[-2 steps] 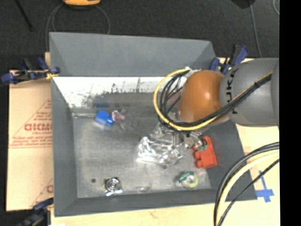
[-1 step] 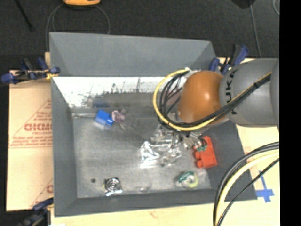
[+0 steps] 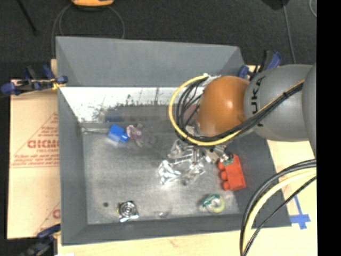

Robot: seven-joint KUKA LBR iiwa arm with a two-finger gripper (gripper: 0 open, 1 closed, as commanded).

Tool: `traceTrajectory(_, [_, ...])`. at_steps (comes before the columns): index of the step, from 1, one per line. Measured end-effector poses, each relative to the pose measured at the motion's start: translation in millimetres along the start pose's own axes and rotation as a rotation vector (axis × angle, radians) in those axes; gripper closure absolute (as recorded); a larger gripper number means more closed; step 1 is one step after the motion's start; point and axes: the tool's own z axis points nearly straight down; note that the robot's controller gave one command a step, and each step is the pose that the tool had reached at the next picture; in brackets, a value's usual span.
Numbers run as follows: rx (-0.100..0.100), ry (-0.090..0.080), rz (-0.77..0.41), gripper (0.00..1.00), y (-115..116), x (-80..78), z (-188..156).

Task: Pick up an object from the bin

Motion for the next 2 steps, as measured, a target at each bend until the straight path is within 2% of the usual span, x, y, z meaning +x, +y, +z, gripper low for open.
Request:
traceTrajectory(1, [-0.004,-0.007,-0.002,1.0,22.6,11.8,-56.8])
traceTrajectory(2, [-0.002,-0.01,0.02,1.0,29.5,16.3,-176.0])
